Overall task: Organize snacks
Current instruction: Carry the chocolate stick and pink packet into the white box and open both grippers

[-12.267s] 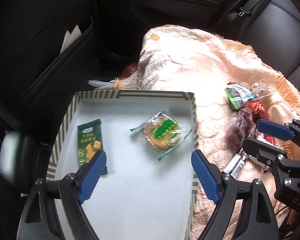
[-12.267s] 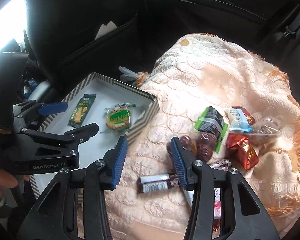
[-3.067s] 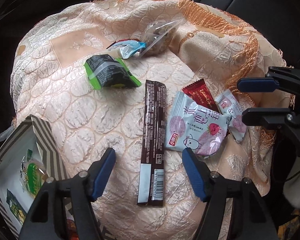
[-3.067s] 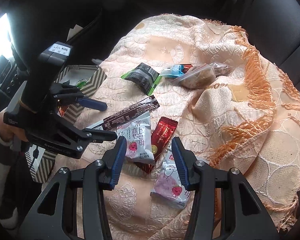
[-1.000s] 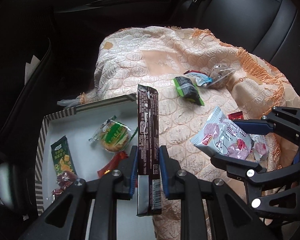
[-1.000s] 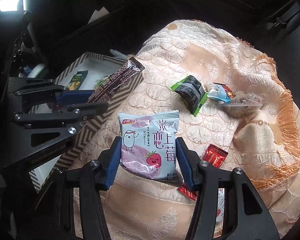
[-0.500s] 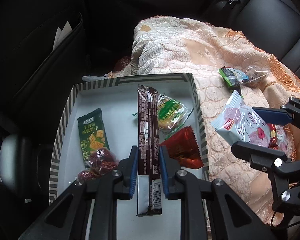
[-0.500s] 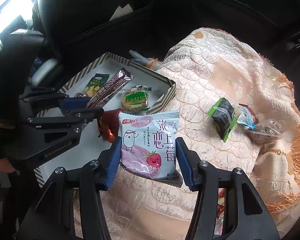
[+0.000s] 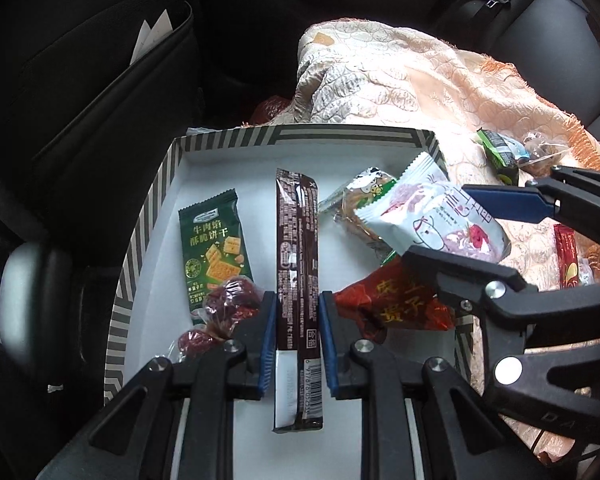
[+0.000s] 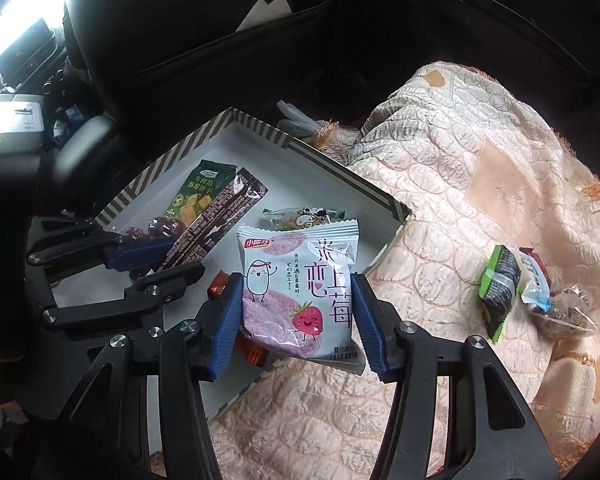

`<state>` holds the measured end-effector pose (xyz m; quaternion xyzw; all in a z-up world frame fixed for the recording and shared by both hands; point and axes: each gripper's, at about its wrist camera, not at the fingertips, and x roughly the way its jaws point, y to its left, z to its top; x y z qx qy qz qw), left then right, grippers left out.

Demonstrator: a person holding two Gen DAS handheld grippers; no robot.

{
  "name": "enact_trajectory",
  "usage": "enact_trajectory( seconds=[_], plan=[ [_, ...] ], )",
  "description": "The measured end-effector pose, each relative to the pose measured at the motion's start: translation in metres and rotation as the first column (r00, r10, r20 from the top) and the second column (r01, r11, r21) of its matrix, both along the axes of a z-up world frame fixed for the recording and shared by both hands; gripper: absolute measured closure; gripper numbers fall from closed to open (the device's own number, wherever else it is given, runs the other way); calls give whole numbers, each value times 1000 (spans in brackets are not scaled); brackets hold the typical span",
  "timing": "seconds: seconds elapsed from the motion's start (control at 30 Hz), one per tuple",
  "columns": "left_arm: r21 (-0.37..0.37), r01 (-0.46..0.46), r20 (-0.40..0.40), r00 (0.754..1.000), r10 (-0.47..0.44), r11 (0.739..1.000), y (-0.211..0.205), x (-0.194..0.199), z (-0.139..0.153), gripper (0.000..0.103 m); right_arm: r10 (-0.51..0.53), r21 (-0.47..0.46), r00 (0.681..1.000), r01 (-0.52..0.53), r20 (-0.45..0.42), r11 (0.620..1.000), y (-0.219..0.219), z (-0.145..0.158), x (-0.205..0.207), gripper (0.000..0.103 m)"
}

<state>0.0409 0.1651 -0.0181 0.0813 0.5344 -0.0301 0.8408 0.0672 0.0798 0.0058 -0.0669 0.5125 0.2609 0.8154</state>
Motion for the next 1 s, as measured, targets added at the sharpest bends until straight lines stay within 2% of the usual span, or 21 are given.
enact_trajectory(
  seconds=[0.17,0.3,0.4,0.47,0.7,0.83,1.0],
  plan=[
    [29,-4,-5,1000,4,1000,-1,1,-4,79,18,15,1000,-18,-20,1000,10,-6,2,50],
    [48,-1,3,1000,1,999,-4,0,-4,78,31,62,998,-28,-48,998,8,-9,1,50],
    [50,6,16,1000,-7,999,-5,-1,-3,61,17,98,998,-10,-68,995,3,-9,0,49],
    [61,11,33,999,-13,998,-6,-4,0,38,5,126,996,5,-84,992,0,-8,-1,49],
    [78,16,59,998,-20,997,-10,-6,7,33,-41,143,996,52,-77,988,-13,-1,-5,49],
    [78,9,70,997,-14,997,-12,-9,10,21,-61,159,996,71,-69,985,-22,4,-7,49],
    [82,-17,76,997,11,997,-7,-13,14,19,-43,194,995,59,-88,979,-20,4,-6,49]
  ],
)
